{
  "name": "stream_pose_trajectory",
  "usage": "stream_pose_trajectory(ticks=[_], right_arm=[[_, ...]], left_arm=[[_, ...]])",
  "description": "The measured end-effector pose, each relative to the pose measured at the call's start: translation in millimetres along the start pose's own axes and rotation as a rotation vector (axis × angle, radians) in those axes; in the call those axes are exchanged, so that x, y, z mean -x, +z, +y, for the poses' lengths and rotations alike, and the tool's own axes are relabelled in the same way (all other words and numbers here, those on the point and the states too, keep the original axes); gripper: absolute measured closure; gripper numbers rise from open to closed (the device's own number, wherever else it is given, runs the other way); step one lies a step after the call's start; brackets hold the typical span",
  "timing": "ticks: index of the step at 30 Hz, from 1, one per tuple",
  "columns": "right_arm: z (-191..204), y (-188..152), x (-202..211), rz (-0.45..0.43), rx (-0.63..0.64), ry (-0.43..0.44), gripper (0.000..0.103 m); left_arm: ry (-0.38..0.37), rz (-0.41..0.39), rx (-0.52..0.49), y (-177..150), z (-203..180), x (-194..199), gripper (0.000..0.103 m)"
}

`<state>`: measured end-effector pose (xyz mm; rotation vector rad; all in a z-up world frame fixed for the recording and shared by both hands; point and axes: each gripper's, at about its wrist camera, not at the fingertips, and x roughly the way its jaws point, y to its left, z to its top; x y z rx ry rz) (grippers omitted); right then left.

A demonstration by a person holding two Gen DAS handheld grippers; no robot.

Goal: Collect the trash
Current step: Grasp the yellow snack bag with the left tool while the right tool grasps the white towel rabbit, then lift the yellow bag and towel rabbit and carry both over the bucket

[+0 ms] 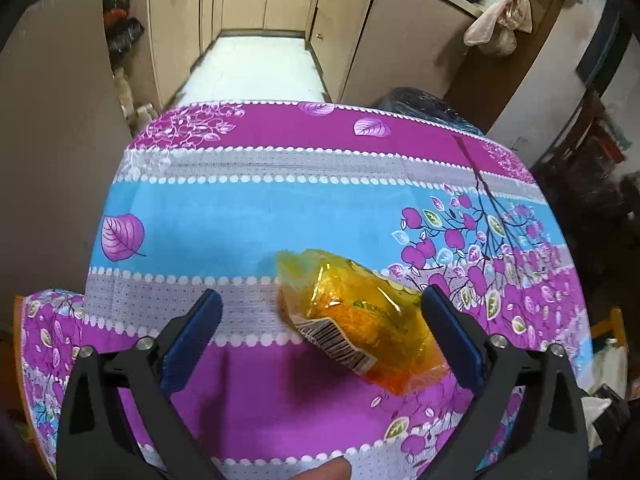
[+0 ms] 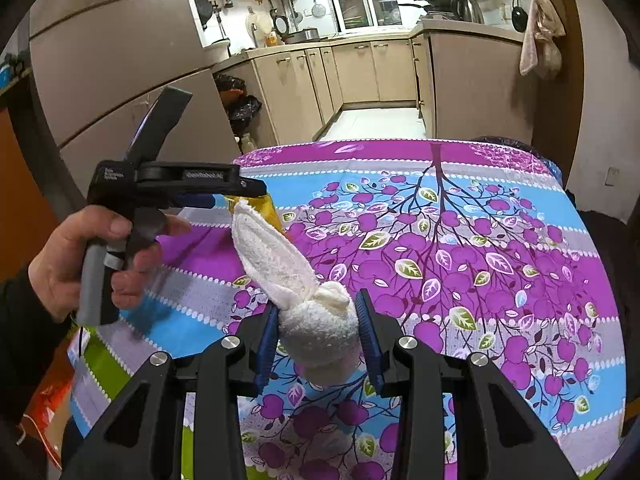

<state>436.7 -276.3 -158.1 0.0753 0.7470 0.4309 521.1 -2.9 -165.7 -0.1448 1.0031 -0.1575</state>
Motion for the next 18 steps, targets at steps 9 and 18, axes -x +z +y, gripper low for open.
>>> stream_pose_trajectory(ticks=[9,18], right_arm=[[1.3,2.7,5.1,-0.023,-0.012,-0.006,0.065],[-2.9,-2.0,23.1,-0.089,-0.036,-0.097,0.065]], left_arm=[[-0.054,-0.053,-0.025,-16.3,-20.7,-7.8,0.016],[-0.093,-0.115,-0.090,-36.6,-42.3,8.3,0.069]])
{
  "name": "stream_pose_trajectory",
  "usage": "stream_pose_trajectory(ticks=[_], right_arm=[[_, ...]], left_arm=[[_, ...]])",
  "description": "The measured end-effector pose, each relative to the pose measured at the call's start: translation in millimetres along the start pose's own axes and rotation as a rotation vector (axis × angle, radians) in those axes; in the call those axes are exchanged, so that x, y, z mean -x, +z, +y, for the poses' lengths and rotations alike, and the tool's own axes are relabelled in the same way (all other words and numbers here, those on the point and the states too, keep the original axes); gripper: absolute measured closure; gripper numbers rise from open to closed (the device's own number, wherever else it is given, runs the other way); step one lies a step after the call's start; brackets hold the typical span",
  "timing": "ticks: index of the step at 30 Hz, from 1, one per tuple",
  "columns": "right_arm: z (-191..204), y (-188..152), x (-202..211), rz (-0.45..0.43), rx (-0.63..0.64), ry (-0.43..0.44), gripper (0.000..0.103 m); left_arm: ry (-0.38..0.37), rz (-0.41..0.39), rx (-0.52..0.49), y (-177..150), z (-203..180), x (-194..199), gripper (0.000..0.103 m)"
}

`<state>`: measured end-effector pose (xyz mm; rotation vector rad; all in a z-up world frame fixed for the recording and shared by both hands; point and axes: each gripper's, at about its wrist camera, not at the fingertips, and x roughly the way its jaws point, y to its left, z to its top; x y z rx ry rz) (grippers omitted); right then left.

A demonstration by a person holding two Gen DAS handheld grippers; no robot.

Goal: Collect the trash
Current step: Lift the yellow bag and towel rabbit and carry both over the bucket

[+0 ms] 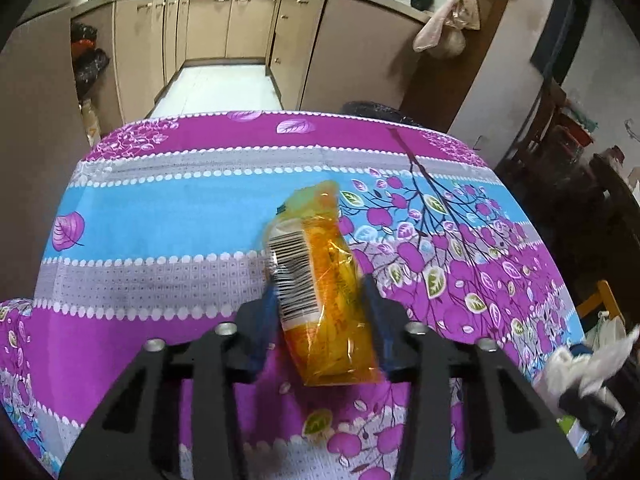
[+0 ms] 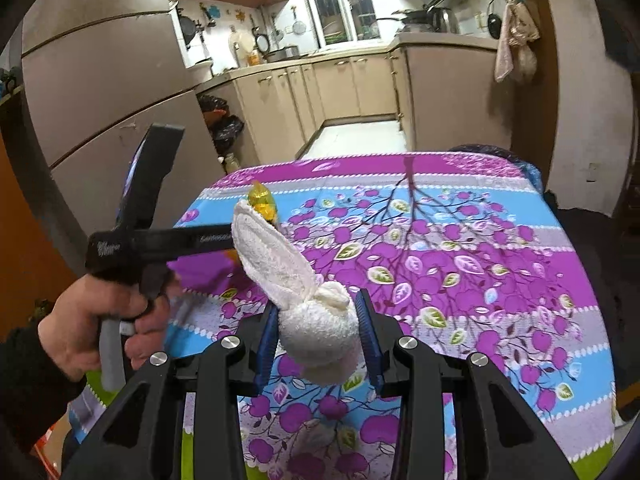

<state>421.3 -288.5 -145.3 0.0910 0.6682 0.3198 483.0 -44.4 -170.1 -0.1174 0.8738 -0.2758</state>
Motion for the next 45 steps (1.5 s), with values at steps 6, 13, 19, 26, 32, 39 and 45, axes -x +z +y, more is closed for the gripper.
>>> stream_pose_trajectory(ticks=[6,13,19,26,32,39,45], right_arm=[[7.1,-2.7,29.1,-0.091,-0.014,-0.074,0.065],[43.9,-4.0,76.8,-0.211,0.056,-0.129,0.065],[69.9,-7.1,108.1,-0.258,0.095,-0.140,0.065],[78.2,-13.1,133.4,-0.270,0.082,-0.150,0.065],[74.5,-14.3,155.9,-0.280,0.068,-0.181,0.065],[49.7,-16.2,202.6,-0.297,0.020,-0.280,0.065],[2.1,-23.0,256.1,-0.304,-0.053,-0.389,0.065]], left_arm=[[0.077,-0.140,-0.062,-19.2,-15.6,58.9,0.075],[0.189,-0.304,-0.119,-59.3,-40.7,146.0,0.075],[0.201,-0.385,-0.110,-82.9,-50.0,194.3,0.075],[0.190,-0.414,-0.113,-87.4,-57.5,217.1,0.075],[0.160,-0.416,-0.134,-90.7,-71.8,222.1,0.075],[0.080,-0.417,-0.191,-81.1,-114.9,224.7,0.075],[-0.036,-0.397,-0.248,-77.5,-169.5,219.7,0.075]])
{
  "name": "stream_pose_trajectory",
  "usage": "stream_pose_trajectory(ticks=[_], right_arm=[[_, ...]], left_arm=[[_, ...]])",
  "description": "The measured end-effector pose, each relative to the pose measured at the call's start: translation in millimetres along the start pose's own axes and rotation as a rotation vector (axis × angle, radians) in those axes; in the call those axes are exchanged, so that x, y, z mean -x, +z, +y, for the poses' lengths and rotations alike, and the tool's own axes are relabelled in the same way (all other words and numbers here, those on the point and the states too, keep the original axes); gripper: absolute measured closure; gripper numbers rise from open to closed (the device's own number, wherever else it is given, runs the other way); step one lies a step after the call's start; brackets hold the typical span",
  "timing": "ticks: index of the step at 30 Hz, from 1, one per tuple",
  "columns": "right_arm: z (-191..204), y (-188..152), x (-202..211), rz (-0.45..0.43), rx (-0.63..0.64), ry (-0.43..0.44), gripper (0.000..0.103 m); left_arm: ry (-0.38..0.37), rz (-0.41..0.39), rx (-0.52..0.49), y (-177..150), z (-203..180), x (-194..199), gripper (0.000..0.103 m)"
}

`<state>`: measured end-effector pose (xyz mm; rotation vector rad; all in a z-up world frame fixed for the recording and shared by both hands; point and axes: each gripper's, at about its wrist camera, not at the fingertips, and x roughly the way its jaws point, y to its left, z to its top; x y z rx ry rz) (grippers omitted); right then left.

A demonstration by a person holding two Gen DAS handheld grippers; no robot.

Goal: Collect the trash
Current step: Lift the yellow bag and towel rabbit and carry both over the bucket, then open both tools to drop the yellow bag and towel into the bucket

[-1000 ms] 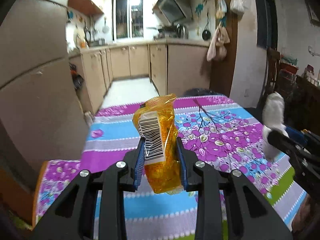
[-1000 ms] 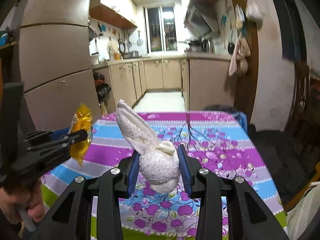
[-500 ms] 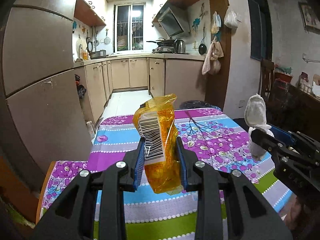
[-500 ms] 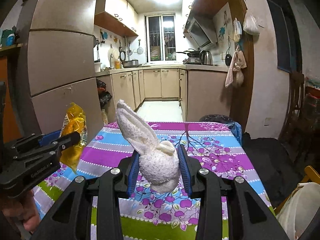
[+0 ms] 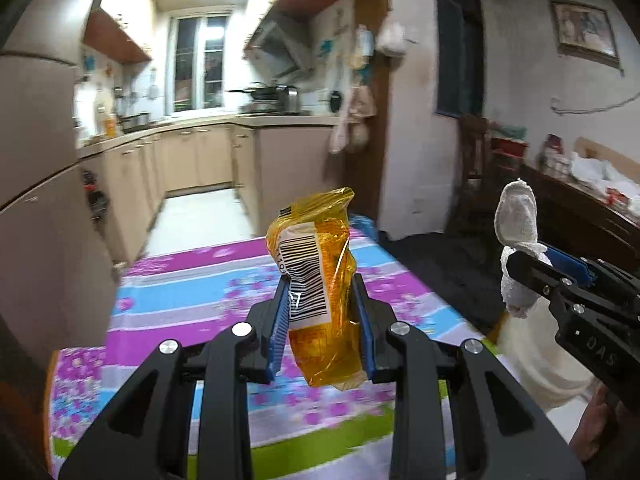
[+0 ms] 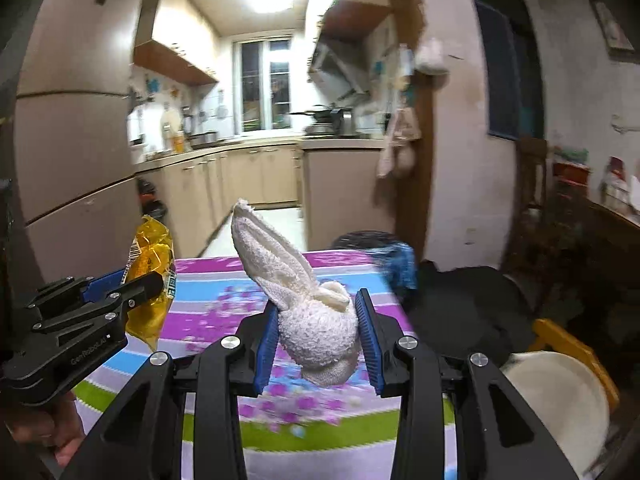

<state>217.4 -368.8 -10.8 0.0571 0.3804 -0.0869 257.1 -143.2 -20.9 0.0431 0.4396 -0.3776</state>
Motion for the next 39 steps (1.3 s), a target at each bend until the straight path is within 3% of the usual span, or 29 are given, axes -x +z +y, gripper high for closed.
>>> stream_pose_trajectory(ticks=[11,19,27,30,39], right_arm=[[-153.4,-7.4,50.6,0.092,-0.135,-0.233,0.065],[-275.3,-35.2,40.5,0.293,-0.262,-0.320,0.065],[-351.1,-70.6,2.9,0.466,-0.353,-0.323,0.065],[-371.0,-80.1,-6.9,0.498,-0.380,-0.315,0.065],[-378.0,-101.6,-24.6,0.525,-0.397,-0.306,0.065]], left_arm=[[-0.287,0.091,-0.137,8.5,-144.0,-33.7,0.075],[-0.470,0.291,-0.216,5.4,-240.3,-81.2,0.075],[-0.525,0.501,-0.243,-24.3,-296.5,-133.8,0.075],[-0.511,0.536,-0.247,-34.8,-302.3,-145.3,0.075],[-0.471,0.567,-0.257,-48.8,-302.5,-158.6,0.075]])
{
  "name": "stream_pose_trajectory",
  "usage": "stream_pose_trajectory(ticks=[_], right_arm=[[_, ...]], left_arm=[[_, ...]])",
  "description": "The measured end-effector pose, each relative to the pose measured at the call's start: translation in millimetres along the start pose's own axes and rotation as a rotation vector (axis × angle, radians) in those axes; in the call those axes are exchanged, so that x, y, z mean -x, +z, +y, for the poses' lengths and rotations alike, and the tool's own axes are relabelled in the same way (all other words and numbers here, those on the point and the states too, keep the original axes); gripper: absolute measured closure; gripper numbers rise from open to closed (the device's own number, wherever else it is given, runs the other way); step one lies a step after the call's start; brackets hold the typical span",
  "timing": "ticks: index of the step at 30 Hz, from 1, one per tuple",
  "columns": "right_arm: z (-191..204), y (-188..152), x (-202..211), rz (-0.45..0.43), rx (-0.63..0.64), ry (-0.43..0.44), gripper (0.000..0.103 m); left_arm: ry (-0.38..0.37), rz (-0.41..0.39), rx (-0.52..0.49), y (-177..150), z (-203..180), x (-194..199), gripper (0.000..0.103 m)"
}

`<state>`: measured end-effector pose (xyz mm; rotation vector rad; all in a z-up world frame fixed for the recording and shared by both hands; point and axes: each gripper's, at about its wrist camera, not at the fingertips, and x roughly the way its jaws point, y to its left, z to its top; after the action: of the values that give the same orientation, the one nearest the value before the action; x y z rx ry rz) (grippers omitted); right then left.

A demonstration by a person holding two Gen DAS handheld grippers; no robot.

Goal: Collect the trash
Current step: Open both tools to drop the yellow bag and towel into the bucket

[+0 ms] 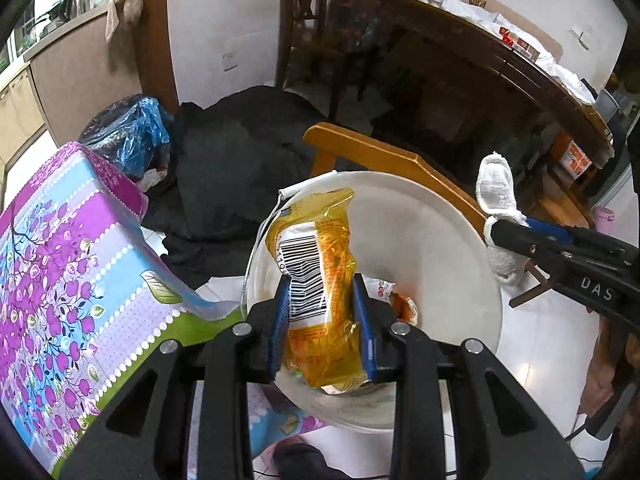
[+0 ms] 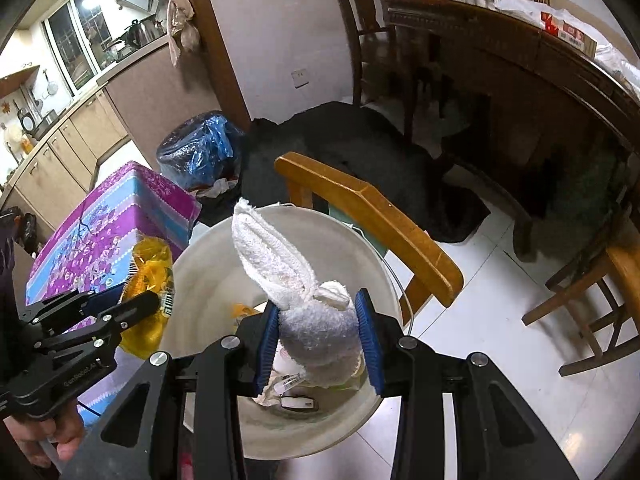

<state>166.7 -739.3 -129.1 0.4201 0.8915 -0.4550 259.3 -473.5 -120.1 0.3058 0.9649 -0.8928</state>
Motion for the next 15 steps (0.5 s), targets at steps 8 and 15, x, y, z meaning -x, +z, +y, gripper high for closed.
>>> stream_pose_trajectory(ticks=[8,15], right_arm=[[5.9,-2.6,-10.0,0.012,0.008,0.004,0.065],[4.2,-4.7,-14.3,0.018,-0.005,0.008,0.059]], left_arm=[[0.015,0.018,-0.001,0.2,-6.8,-7.2,0.075],[0.053,0.037,-0.008,0.3,-7.0,-11.7,0.067]])
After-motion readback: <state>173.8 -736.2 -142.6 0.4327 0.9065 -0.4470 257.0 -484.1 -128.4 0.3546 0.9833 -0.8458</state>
